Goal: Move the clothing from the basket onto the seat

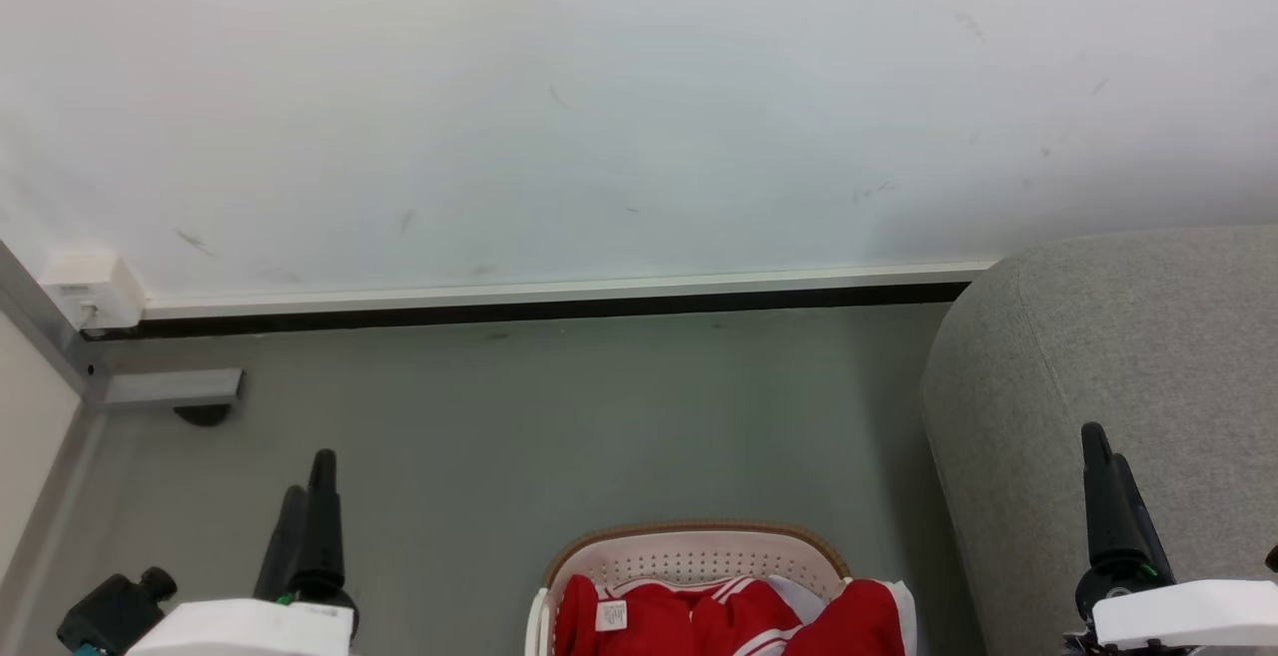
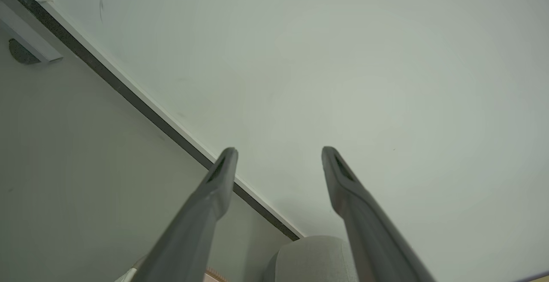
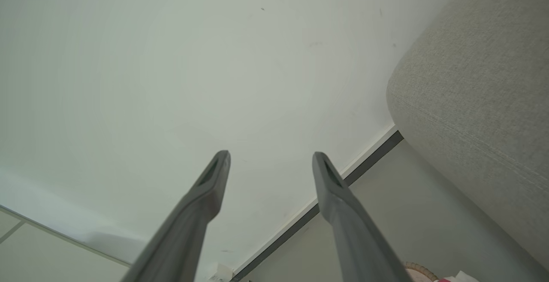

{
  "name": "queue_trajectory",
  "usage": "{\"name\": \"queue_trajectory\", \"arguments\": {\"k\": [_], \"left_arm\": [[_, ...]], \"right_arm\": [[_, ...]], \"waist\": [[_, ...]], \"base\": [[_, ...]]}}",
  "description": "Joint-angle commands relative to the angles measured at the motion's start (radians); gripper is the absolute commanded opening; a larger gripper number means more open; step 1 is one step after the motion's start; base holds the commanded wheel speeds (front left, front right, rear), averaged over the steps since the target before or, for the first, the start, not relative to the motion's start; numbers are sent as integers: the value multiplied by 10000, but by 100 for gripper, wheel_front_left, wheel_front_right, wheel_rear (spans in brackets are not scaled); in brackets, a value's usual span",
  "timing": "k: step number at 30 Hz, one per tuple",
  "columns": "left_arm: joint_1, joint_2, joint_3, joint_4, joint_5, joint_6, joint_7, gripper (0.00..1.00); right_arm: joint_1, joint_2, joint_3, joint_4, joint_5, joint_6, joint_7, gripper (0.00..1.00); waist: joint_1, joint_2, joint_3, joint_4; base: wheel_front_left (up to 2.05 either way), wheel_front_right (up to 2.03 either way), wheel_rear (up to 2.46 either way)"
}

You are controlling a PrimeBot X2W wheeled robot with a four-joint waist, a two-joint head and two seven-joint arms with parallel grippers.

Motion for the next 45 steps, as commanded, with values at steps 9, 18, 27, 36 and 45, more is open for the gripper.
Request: {"name": "queue_trajectory", "arguments": {"k": [9,18,27,36,45], "left_arm": [[42,182,-396,-206,2513,407,-362,100],[136,313,-682,-61,3683,674,-628,100],[186,375,-806,-15,4467,821,-840,100],[209,372,-954,-51,5331,930,-1086,100],[198,371,-979,-49,6119,928,-1282,100]], "right_arm": [[-258,-168,355,-5,-2449,-8,-356,100],[-266,-149,464,224,-4134,-10,-630,100],[-336,-87,502,378,-5098,-11,-835,100],[-370,-43,578,547,-6029,-13,-1080,100],[-462,-13,666,708,-6794,-14,-1279,100]], "waist": [[0,0,-28,-39],[0,0,-69,-79],[0,0,-53,-122],[0,0,1,-145],[0,0,69,-202]], "base": [[0,0,0],[0,0,0],[0,0,0],[0,0,0],[0,0,0]]}}
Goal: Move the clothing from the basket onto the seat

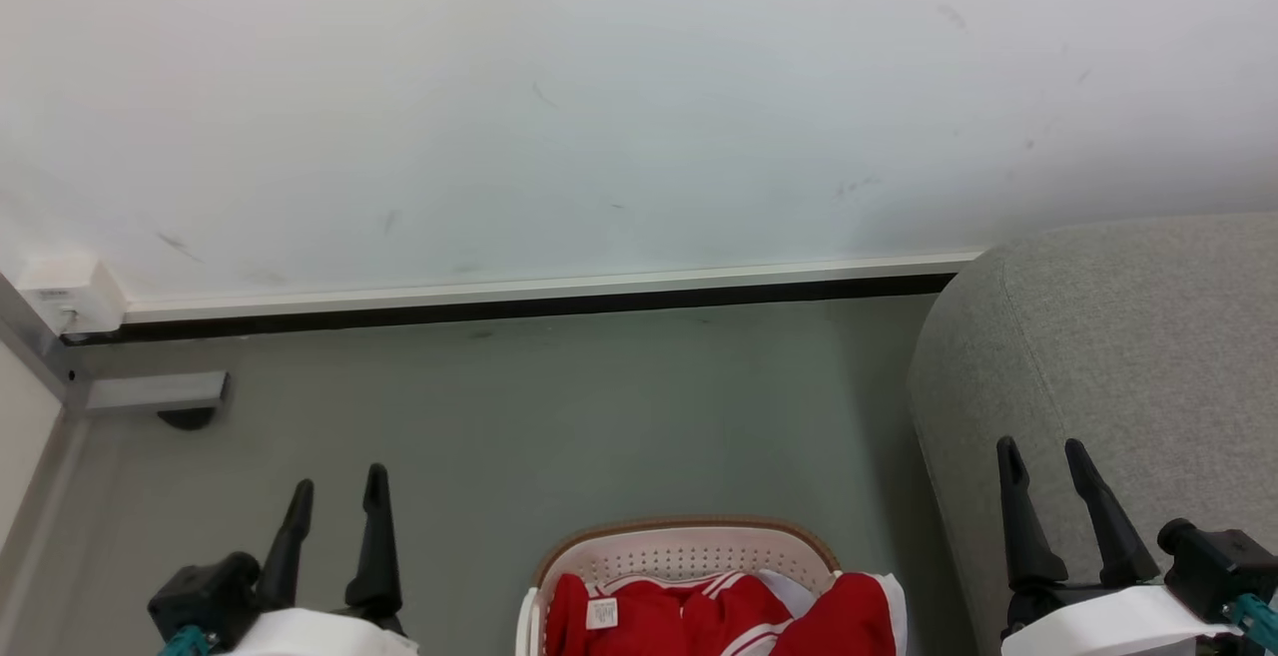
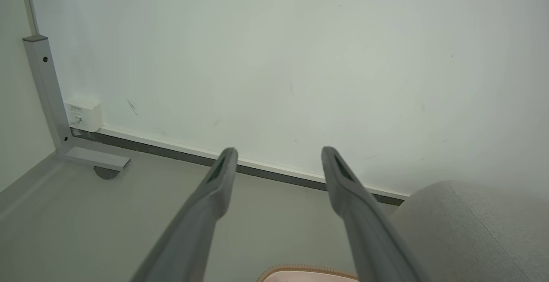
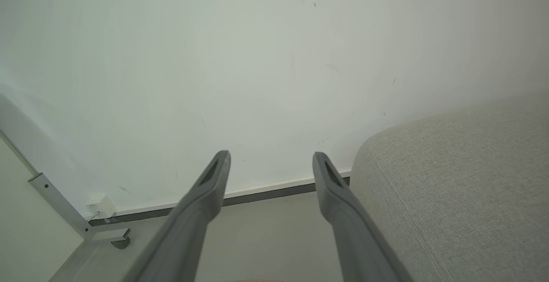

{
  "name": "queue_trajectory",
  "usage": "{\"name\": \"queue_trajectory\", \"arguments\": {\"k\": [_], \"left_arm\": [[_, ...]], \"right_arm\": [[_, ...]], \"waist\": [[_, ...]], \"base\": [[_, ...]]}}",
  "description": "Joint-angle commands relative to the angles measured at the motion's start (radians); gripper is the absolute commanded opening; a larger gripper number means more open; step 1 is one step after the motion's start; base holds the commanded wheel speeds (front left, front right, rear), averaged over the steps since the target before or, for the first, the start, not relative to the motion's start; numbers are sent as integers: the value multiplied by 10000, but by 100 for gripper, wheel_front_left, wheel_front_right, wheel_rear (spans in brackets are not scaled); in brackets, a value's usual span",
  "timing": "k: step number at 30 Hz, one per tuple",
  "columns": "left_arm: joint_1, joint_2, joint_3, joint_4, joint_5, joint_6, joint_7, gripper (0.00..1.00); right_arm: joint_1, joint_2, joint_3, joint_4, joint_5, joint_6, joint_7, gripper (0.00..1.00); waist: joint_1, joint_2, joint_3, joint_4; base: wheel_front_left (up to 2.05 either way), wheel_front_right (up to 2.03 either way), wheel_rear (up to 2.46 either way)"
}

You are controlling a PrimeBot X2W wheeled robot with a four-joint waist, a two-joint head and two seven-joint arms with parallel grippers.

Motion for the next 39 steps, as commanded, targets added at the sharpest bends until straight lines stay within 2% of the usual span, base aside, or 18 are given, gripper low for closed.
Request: {"name": "queue_trajectory", "arguments": {"k": [1,27,39], "left_arm": [[19,83,-7,-75,264,12,-77,100],[16,10,-81,-146,2500,169,-611,100],[81,-56,-21,-146,3068,58,-794,100]], "right_arm": [[-205,-5,30,-28,-222,-14,-84,100],[-296,-67,466,-50,-1850,-19,-617,100],[-306,-96,542,-35,-2423,-21,-799,100]], "waist": [[0,0,5,-6],[0,0,101,-126],[0,0,90,-173]], "base": [[0,0,0],[0,0,0],[0,0,0]]}}
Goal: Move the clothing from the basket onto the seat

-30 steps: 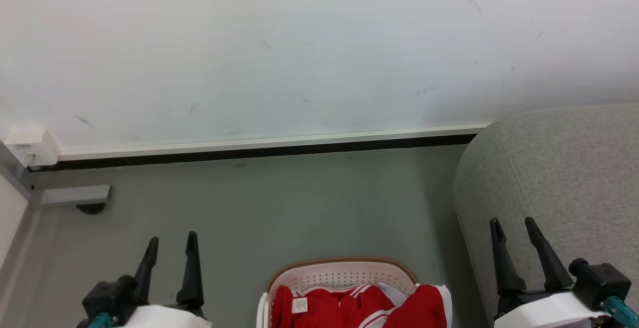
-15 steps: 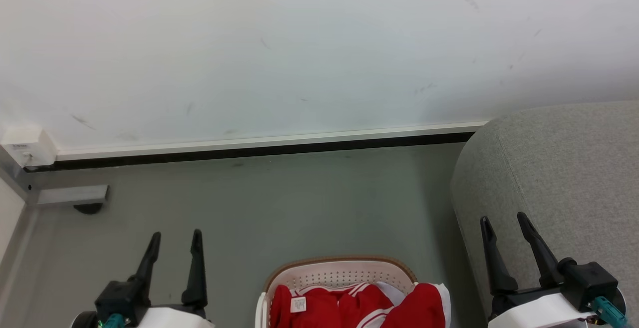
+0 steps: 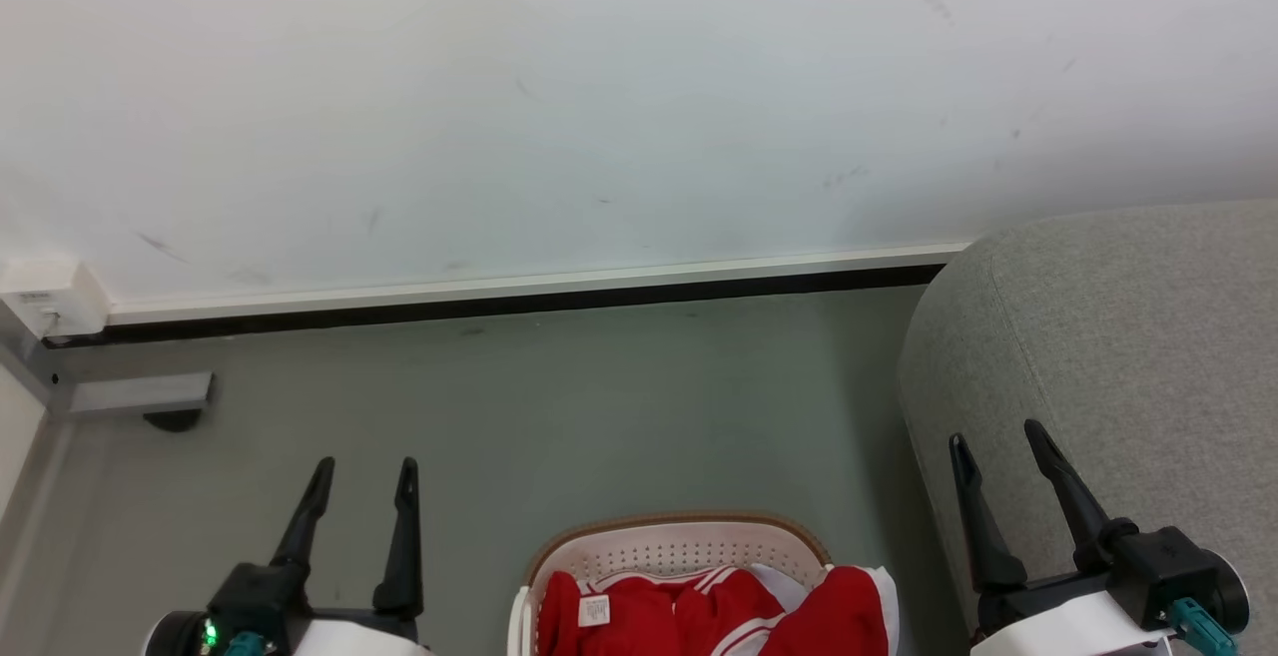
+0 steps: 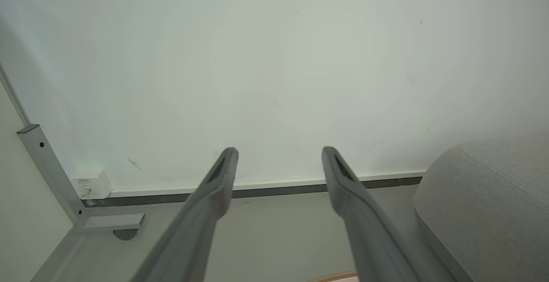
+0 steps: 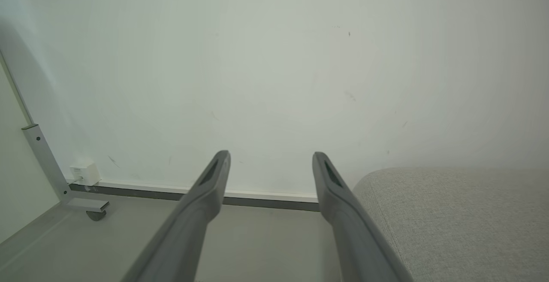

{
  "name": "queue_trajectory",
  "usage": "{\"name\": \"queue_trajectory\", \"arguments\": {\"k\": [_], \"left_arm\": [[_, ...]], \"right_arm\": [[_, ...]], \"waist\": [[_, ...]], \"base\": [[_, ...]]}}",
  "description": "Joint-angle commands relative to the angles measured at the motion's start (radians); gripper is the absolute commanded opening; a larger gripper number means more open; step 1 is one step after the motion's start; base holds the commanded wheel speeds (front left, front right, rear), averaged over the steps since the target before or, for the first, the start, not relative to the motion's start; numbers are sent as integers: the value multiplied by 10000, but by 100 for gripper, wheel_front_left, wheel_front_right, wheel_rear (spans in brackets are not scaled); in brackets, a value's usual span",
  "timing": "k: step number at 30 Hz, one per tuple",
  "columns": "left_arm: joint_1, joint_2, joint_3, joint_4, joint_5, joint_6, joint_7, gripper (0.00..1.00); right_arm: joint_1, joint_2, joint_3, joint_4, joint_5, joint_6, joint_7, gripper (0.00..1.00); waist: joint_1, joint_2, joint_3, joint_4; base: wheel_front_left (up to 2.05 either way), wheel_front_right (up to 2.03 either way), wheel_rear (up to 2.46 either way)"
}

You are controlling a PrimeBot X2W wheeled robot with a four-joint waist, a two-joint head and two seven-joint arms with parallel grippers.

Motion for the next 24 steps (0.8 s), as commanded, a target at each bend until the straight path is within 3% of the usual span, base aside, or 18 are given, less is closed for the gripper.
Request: {"name": "queue_trajectory", "arguments": {"k": [1,24], "left_arm": [[72,3,44,-5,152,-24,-42,100],[60,-62,237,154,-70,-102,-40,100]], "right_arm": [[-109,-64,14,-28,-129,-21,-59,100],[-168,-111,51,-53,73,-21,-59,100]], "waist": [[0,0,-3,-3],[0,0,3,-174]], "base": [[0,0,0],[0,0,0]]}}
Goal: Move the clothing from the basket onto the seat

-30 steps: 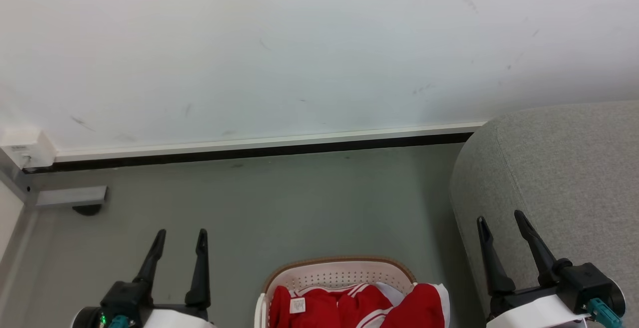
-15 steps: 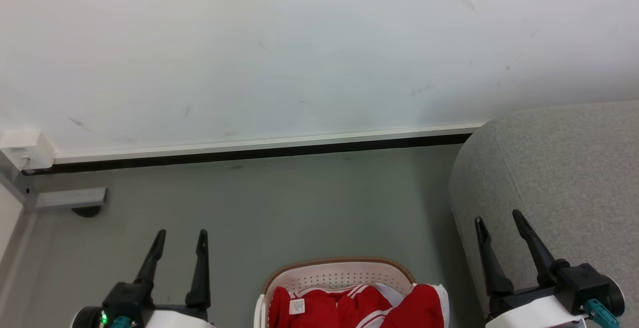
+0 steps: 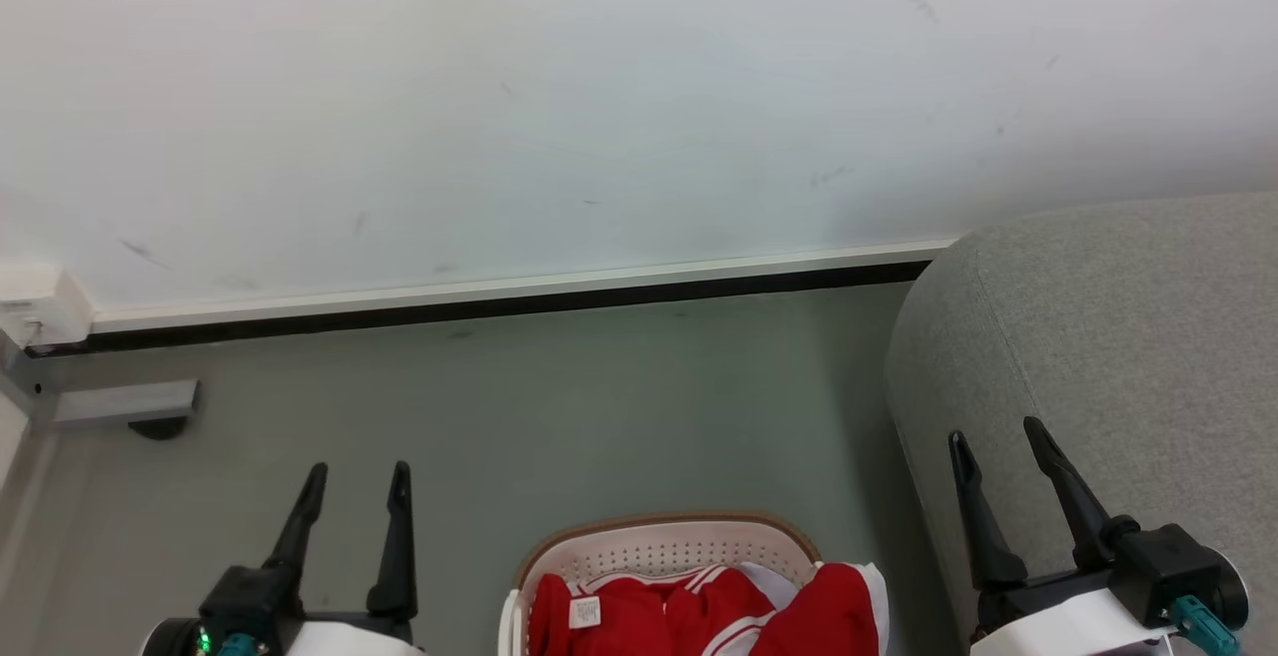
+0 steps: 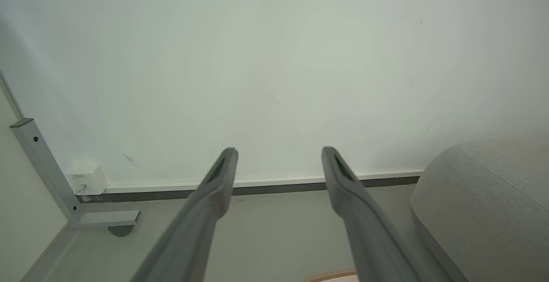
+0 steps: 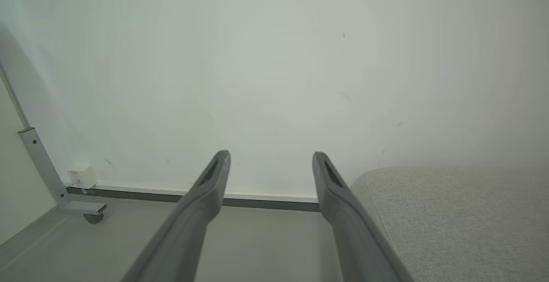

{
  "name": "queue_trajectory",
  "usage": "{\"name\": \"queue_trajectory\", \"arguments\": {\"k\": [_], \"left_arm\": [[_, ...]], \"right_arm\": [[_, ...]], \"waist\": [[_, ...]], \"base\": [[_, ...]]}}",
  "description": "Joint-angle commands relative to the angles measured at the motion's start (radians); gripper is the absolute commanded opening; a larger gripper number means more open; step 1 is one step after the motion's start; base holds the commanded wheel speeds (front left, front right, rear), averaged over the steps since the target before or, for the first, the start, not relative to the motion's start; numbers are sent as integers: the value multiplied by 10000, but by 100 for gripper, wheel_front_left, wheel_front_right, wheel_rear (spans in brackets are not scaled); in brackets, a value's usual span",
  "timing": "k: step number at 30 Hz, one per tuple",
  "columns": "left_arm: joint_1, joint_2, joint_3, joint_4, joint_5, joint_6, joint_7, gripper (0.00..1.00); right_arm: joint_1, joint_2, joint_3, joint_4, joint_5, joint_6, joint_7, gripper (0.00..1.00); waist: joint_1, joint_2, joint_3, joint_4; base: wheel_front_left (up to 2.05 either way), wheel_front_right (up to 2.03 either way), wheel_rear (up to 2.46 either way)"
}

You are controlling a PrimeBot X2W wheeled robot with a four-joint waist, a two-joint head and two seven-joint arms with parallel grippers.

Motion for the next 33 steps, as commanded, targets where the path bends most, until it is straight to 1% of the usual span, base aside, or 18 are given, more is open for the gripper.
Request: {"name": "queue_trajectory", "arguments": {"k": [1,11,14,19,25,29,33], "left_arm": [[55,23,42,42,-60,-55,-21,100],[-336,19,-91,515,-38,-181,-16,100],[-551,20,-165,778,-184,-321,-16,100],[-1040,18,-477,1524,-21,-538,-16,100],[-1903,197,-925,3064,201,-902,-16,100],[-2631,428,-1362,4427,295,-1113,-15,100],[-3454,673,-1819,5892,391,-1210,16,100]], "right_arm": [[-141,-81,-1,-68,27,-21,-32,100],[-317,-45,-220,-244,137,-21,-32,100],[-432,-59,-245,-303,188,-21,-32,100],[-651,-53,-357,-432,215,-21,-32,100],[-941,-22,-436,-619,223,-21,-20,100],[-1152,17,-471,-824,277,-21,-18,100],[-1421,64,-307,-992,337,-21,-18,100]], "waist": [[0,0,40,-71],[0,0,623,-724],[0,0,872,-961],[0,0,1370,-1393],[0,0,2080,-1934],[0,0,2642,-2301],[0,0,3264,-2644]], "base": [[0,0,0],[0,0,0],[0,0,0],[0,0,0],[0,0,0],[0,0,0],[0,0,0]]}}
